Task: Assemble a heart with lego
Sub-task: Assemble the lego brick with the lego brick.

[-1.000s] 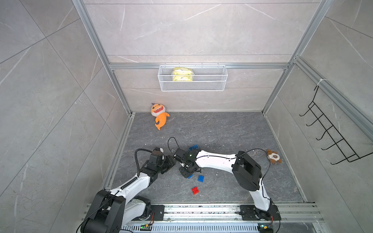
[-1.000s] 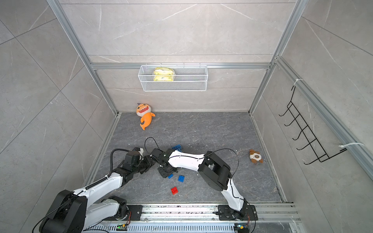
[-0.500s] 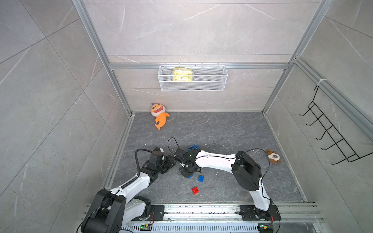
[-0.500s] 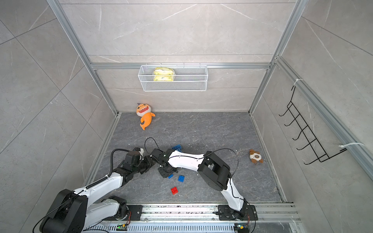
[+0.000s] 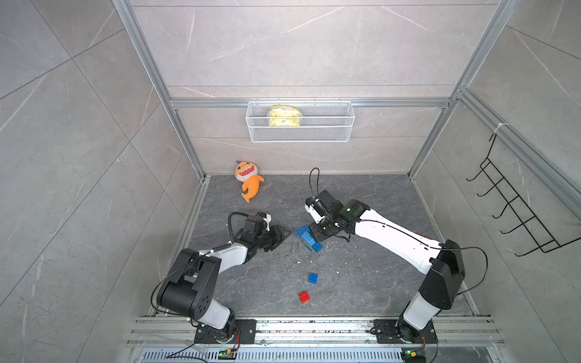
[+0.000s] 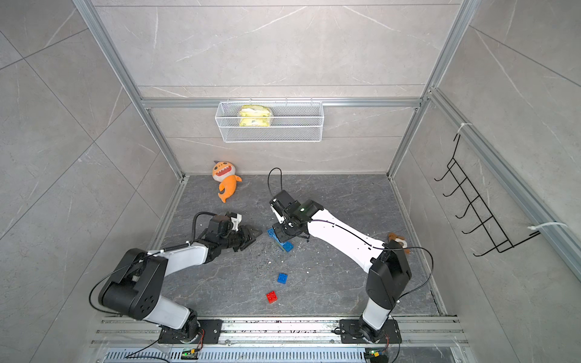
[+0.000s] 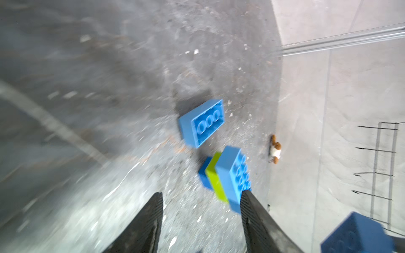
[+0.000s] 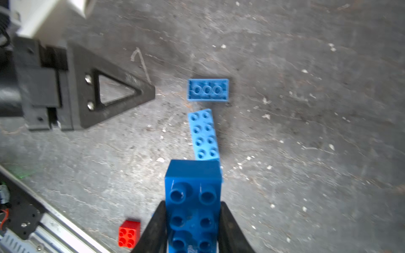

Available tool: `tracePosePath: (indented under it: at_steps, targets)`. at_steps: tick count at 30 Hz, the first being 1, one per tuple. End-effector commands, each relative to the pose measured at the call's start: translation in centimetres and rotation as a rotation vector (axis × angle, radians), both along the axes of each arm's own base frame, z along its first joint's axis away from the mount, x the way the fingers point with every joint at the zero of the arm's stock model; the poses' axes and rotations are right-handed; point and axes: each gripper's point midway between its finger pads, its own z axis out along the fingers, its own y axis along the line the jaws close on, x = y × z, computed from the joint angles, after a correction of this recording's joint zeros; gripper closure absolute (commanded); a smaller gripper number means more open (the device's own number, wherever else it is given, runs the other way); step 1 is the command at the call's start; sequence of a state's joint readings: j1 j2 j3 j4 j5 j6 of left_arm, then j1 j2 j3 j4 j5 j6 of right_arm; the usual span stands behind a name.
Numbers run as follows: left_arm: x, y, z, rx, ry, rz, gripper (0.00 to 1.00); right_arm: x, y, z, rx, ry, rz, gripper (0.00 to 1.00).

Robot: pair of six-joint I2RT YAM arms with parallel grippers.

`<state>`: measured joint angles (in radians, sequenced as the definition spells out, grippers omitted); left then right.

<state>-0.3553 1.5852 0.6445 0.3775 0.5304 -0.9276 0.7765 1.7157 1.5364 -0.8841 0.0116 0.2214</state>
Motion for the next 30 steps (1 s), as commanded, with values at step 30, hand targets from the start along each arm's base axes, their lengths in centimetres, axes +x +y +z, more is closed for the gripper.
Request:
tracePosePath:
  at_steps: [30]
  targets:
    - [0.8, -7.0, -0.6, -0.203, -0.014, -0.198, 0.55, -0.6, -2.0, -6.6, -0.129, 0.221, 0.162, 0.68]
